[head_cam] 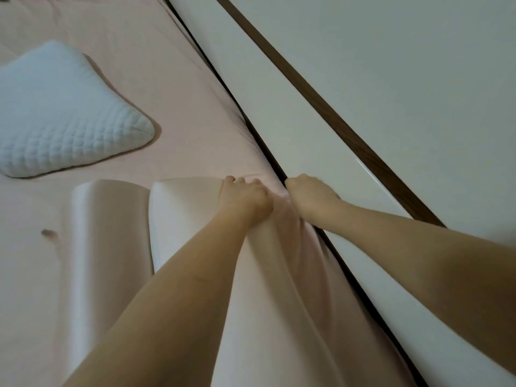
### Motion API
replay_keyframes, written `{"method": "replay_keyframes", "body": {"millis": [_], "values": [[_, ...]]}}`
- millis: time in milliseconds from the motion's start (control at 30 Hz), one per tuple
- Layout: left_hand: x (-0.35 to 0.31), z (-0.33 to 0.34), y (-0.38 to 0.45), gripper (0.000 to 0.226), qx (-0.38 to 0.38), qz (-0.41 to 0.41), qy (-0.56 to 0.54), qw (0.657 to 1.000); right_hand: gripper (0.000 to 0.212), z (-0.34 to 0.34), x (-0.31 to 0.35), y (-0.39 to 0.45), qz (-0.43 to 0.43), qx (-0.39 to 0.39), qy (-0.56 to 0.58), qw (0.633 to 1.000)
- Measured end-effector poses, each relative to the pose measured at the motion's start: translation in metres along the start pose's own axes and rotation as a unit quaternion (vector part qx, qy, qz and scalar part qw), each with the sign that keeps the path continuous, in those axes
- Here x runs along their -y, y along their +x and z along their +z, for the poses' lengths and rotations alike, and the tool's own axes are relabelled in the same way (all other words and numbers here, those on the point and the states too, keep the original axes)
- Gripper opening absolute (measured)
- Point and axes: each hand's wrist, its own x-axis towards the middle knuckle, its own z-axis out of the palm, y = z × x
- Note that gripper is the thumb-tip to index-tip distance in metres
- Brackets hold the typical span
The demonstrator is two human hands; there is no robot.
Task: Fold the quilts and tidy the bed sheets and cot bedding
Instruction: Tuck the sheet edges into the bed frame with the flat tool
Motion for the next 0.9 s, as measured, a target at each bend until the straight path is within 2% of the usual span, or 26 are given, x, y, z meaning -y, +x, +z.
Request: {"method": "replay_keyframes", "body": {"millis": [100, 167, 233, 300, 367, 433, 467, 533, 700, 833, 900], "values": [[0.002, 0.007, -0.004, 0.047, -0.018, 0.017, 0.021, 0.999, 0.034, 0.02, 0.011, 0.012, 0.022, 0.02, 0.0, 1.0], [0.0, 0.011, -0.007, 0.046, -0.032, 0.013, 0.032, 0.999, 0.028, 0.018, 0.005, 0.006, 0.026, 0.028, 0.014, 0.999], [-0.008, 0.016, -0.015, 0.046, -0.052, 0.009, 0.032, 0.998, 0.015, 0.004, -0.008, -0.014, 0.018, -0.006, 0.037, 0.999], [-0.016, 0.019, -0.025, 0.047, -0.057, 0.014, 0.025, 0.998, 0.03, -0.002, -0.02, -0.041, 0.017, -0.038, 0.073, 0.996], [-0.031, 0.021, -0.038, 0.051, -0.043, 0.033, 0.023, 0.998, 0.028, 0.005, -0.023, -0.074, 0.03, 0.016, 0.058, 0.998], [-0.047, 0.023, -0.056, 0.055, -0.02, 0.056, 0.024, 0.998, 0.024, 0.03, -0.019, -0.102, 0.043, 0.124, 0.003, 0.991], [-0.055, 0.025, -0.066, 0.056, -0.006, 0.065, 0.03, 0.997, 0.029, 0.043, -0.018, -0.116, 0.052, 0.157, -0.016, 0.986], [-0.063, 0.027, -0.079, 0.057, 0.011, 0.084, 0.051, 0.995, 0.031, 0.052, -0.02, -0.137, 0.075, 0.143, -0.014, 0.987], [-0.089, 0.037, -0.124, 0.057, 0.068, 0.154, 0.045, 0.985, 0.021, 0.047, -0.036, -0.224, 0.073, 0.011, 0.035, 0.997], [-0.132, 0.047, -0.171, 0.06, 0.136, 0.212, 0.074, 0.965, 0.013, 0.055, -0.04, -0.284, 0.124, -0.005, 0.064, 0.99], [-0.156, 0.045, -0.198, 0.053, 0.18, 0.242, 0.06, 0.951, 0.008, 0.057, -0.048, -0.326, 0.181, 0.067, 0.042, 0.98]]}}
